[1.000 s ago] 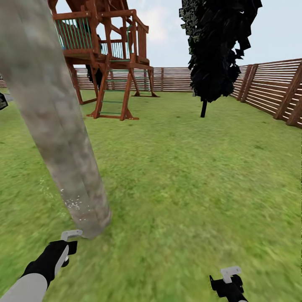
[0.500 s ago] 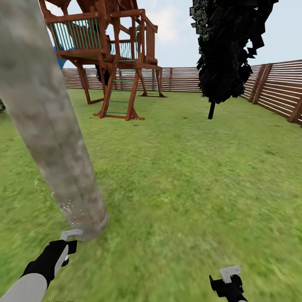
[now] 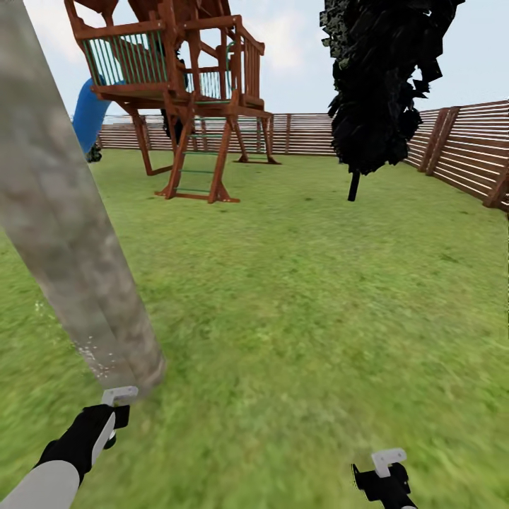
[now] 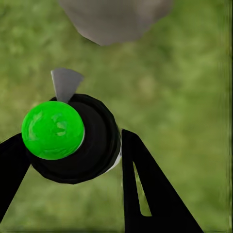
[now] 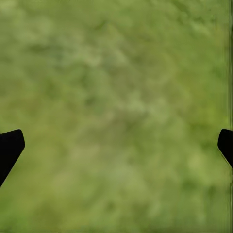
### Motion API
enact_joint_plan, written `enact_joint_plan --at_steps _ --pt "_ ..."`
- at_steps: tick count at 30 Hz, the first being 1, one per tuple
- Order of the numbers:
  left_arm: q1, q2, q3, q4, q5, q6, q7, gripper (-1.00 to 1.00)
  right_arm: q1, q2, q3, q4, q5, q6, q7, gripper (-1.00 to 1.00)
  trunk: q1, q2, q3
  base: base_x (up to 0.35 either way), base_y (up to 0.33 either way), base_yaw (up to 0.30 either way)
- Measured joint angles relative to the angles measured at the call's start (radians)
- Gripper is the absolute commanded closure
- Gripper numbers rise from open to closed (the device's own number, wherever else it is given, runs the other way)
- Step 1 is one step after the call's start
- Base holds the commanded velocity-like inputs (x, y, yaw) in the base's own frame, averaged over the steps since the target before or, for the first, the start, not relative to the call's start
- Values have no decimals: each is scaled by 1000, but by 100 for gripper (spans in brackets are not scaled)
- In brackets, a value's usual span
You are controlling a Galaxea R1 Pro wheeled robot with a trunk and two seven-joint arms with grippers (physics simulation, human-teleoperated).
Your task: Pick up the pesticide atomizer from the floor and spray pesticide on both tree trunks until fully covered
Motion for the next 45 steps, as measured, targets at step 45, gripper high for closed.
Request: enact_joint_plan --at_steps 45 --pt "2 8 37 8 55 -177 -8 100 0 1 0 0 0 0 0 -100 0 0 0 162 -235 197"
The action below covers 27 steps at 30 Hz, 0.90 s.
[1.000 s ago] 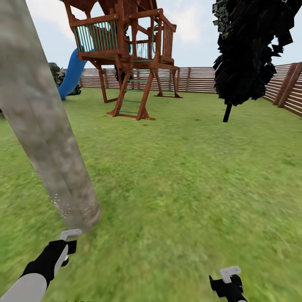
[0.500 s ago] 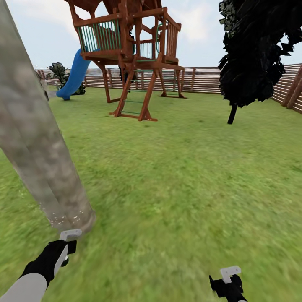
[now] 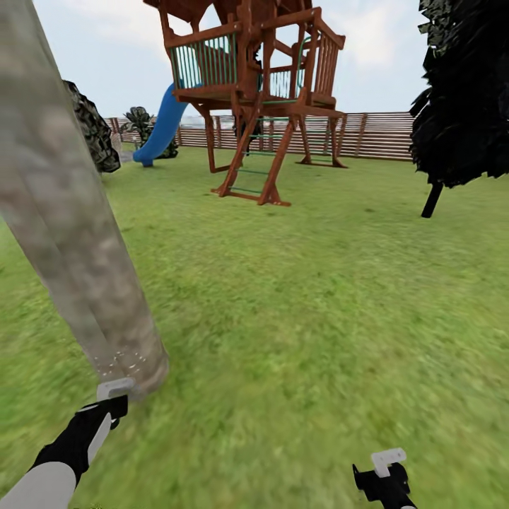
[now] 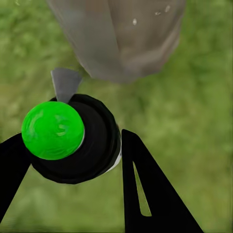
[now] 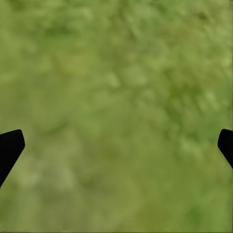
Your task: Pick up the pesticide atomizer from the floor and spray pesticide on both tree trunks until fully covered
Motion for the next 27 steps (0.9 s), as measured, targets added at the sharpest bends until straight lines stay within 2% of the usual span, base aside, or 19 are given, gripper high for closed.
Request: enact_joint_plan --at_steps 13,19,21,22,24,25,26,27 --pt "0 -2 2 -8 1 3 2 100 0 0 0 0 1 0 0 -100 0 0 0 53 -258 275" --pt "-3 -5 1 -12 1 12 1 100 0 0 0 0 0 0 0 -100 0 0 0 60 -46 275" --pt "-12 -2 -5 -13 1 48 -5 100 0 0 0 0 0 0 0 -100 0 0 0 1 -1 231" --pt "-16 2 -8 -14 1 82 -29 100 0 0 0 0 0 0 0 -100 0 0 0 0 0 77" --pt "-18 13 -9 -26 -4 101 -113 100 0 0 0 -1 0 0 0 -100 0 0 0 0 0 28" --pt "-19 28 -11 -53 -8 115 -149 100 0 0 0 -1 0 0 0 -100 0 0 0 0 0 8" --pt "-19 35 -11 -79 -8 141 -165 100 0 0 0 -1 0 0 0 -100 0 0 0 0 0 2" --pt "-20 41 -12 -167 -9 241 -179 100 0 0 0 -1 1 1 0 -100 0 0 0 0 0 0"
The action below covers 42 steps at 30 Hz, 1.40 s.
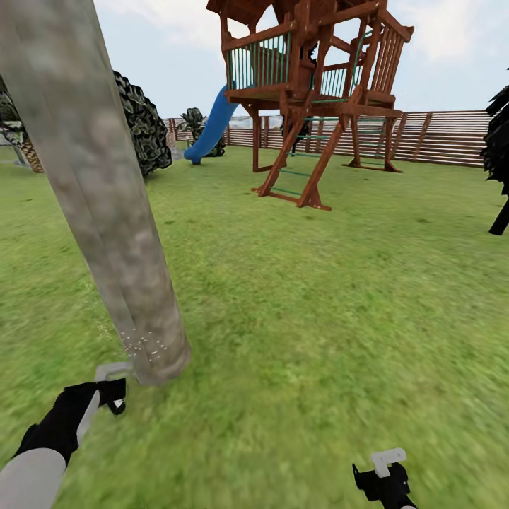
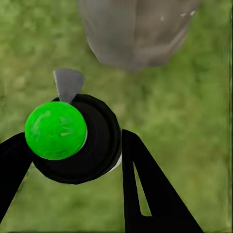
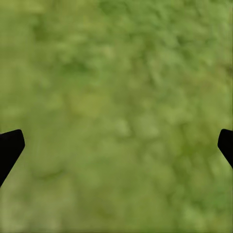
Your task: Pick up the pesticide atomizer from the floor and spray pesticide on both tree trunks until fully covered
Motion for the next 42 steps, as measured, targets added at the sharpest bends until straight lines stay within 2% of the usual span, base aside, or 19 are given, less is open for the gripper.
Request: enact_joint_plan --at_steps 1,3,4,5,8,10,13,14,15,16,18,19,20,21,22,24,27,31,42 --pt "0 0 -1 -52 3 44 -3 100 0 -1 0 0 0 0 0 -100 0 0 0 0 0 0" --pt "-7 3 -36 -153 5 135 -8 100 0 -1 0 0 0 0 0 -100 0 0 0 0 0 0" --pt "-22 9 -46 -170 1 153 -8 100 0 -1 0 0 0 0 0 -100 0 0 0 0 0 0" --pt "-53 38 -53 -177 -5 167 -9 100 0 -1 0 0 0 0 0 -100 0 0 0 0 0 0" --pt "-75 107 -57 -174 -3 174 -65 100 0 -2 0 0 0 0 0 -100 0 0 0 0 0 0" --pt "-71 131 -60 -174 -2 173 -117 100 0 -2 0 0 0 0 0 -100 0 0 0 0 0 0" --pt "-70 134 -73 -173 -2 173 -130 100 0 -2 0 0 0 1 0 -100 0 0 0 0 0 0" --pt "-71 133 -90 -175 -1 174 -132 100 0 -2 0 0 0 1 0 -100 0 0 0 0 0 0" --pt "-76 132 -139 -176 5 184 -146 100 0 -2 0 0 1 1 0 -100 0 0 0 0 0 0" --pt "-78 134 -162 -175 -1 195 -157 100 0 -2 0 0 1 2 0 -100 0 0 0 0 0 0" --pt "-80 140 -183 -174 -9 213 -180 100 0 -2 0 0 0 2 0 -100 0 0 0 0 0 0" --pt "-80 155 -187 -172 -14 216 -185 100 0 -2 0 0 0 2 0 -100 0 0 0 0 0 0" --pt "-80 188 -189 -165 -15 220 -194 100 0 -1 0 0 0 2 0 -100 0 0 0 0 0 0" --pt "-77 214 -191 -156 -15 222 -232 100 0 -1 0 0 0 2 0 -100 0 0 0 0 0 0" --pt "-73 224 -192 -157 -9 224 -263 100 0 -1 0 0 0 2 0 -100 0 0 0 0 0 0" --pt "-68 233 -193 -163 -10 225 -296 100 0 -1 0 0 0 2 0 -100 0 0 0 40 0 0" --pt "-67 234 -194 -166 -9 226 -305 100 0 -1 0 0 1 2 0 -100 0 0 0 262 0 0" --pt "-67 232 -236 -166 -9 226 -305 100 0 -1 0 0 1 1 0 -100 0 0 0 236 0 0" --pt "-72 232 -240 -166 -10 225 -305 100 0 -1 1 0 2 1 0 -100 0 0 0 -4 -206 0"
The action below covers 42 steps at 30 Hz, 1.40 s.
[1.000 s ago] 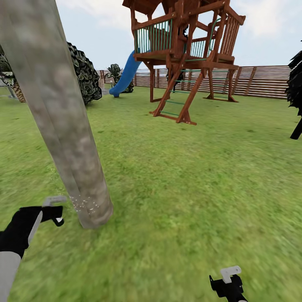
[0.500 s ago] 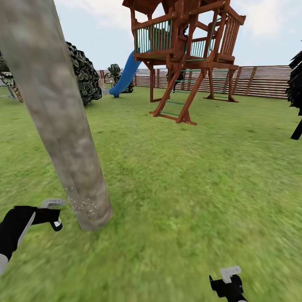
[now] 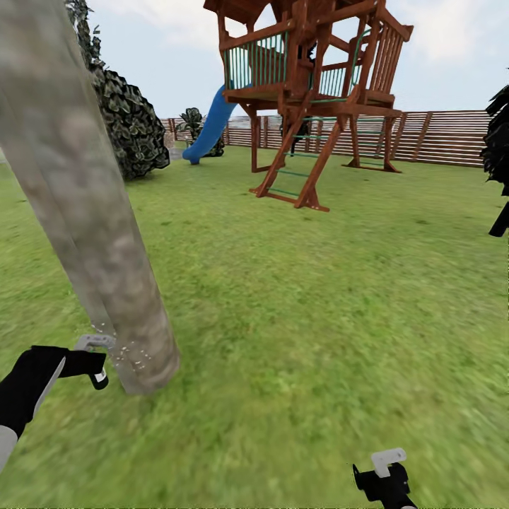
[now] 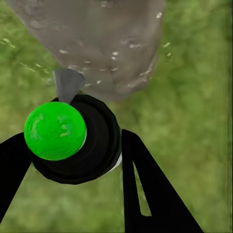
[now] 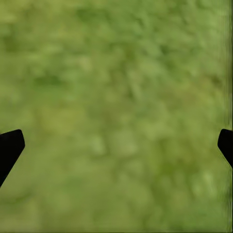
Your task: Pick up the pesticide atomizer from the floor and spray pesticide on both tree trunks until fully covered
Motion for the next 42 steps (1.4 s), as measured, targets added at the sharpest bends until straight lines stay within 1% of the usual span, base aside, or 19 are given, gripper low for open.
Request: enact_joint_plan --at_steps 6,12,19,25,26,27,28,29,30,32,33,34,37,39,42 --pt "1 0 1 -9 2 0 0 100 0 0 0 0 0 0 0 -100 0 0 0 -127 -270 0" --pt "0 0 7 -14 -1 1 0 100 0 0 0 0 -1 0 0 -100 0 0 0 43 -272 12" --pt "0 0 11 -14 -1 0 4 100 0 1 0 -1 -1 0 0 -100 0 0 0 162 -252 248" --pt "-2 2 16 -14 -1 0 10 100 0 1 0 -1 -1 0 0 -100 0 0 0 27 -268 275" --pt "-3 3 32 -14 -3 0 12 100 0 1 0 -1 -1 0 0 -100 0 0 0 16 -272 275" --pt "-3 4 57 -14 -5 0 13 100 0 1 0 -1 -1 0 0 -100 0 0 0 71 -272 206" --pt "-1 6 97 -12 -8 -1 14 100 0 1 0 -1 -1 0 0 -100 0 0 0 92 -272 84" --pt "2 5 110 -11 -3 0 14 100 0 1 0 -1 -2 0 0 -100 0 0 0 99 -272 43" --pt "3 4 112 -10 -2 0 15 100 0 1 0 -1 -2 0 0 -100 0 0 0 104 -272 18" --pt "5 3 110 -1 -4 -1 35 100 0 1 -1 0 -2 0 0 -100 0 0 0 103 -272 5" --pt "6 1 108 3 -7 -2 78 100 0 1 0 0 -2 -1 0 -100 0 0 0 100 -272 1" --pt "7 -1 109 7 -1 -2 91 100 0 1 -1 0 -2 -1 0 -100 0 0 0 99 -272 0" --pt "7 -2 110 34 -2 -3 100 100 0 1 -1 0 -2 0 0 -100 0 0 0 98 -272 0" --pt "8 0 111 56 -5 -5 139 100 0 1 -1 0 -2 0 0 -100 0 0 0 94 -272 0" --pt "11 1 114 66 -1 -5 161 100 0 1 -1 0 -2 -1 0 -100 0 0 0 70 -272 62"
